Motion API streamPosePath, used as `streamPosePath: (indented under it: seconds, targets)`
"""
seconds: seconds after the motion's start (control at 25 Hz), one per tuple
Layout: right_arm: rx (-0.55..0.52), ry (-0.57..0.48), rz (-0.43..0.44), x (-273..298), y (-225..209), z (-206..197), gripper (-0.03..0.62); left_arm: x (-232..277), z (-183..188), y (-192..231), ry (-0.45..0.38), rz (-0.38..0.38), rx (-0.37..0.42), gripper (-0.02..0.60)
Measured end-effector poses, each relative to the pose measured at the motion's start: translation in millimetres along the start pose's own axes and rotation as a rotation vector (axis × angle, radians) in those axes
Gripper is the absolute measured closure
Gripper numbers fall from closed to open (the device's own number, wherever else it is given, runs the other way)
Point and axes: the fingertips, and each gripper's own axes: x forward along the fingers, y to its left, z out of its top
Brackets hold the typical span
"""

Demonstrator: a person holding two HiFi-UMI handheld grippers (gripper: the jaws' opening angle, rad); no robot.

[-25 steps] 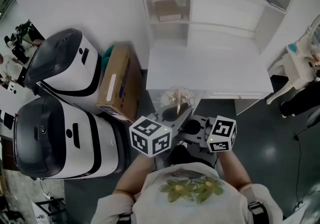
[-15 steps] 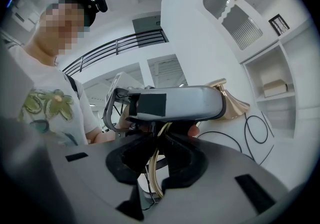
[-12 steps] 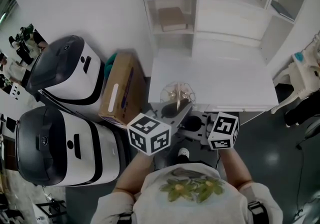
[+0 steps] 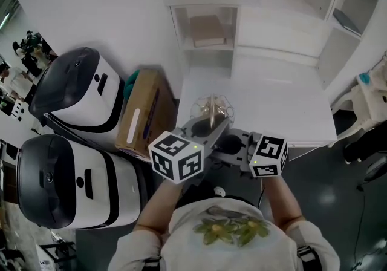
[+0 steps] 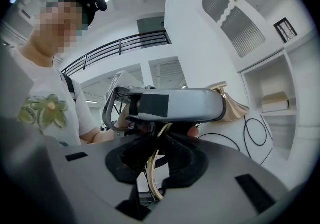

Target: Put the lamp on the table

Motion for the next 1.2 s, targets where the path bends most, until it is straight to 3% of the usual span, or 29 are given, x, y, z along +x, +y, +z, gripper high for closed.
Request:
streamPosePath:
  seconds: [1.2]
  targets:
    - [0.045,0.030,-0.053,25.6,-123.5,28.5,0.505,65.7,46.6,99.1,0.061,-0.022,-0.055,0.511]
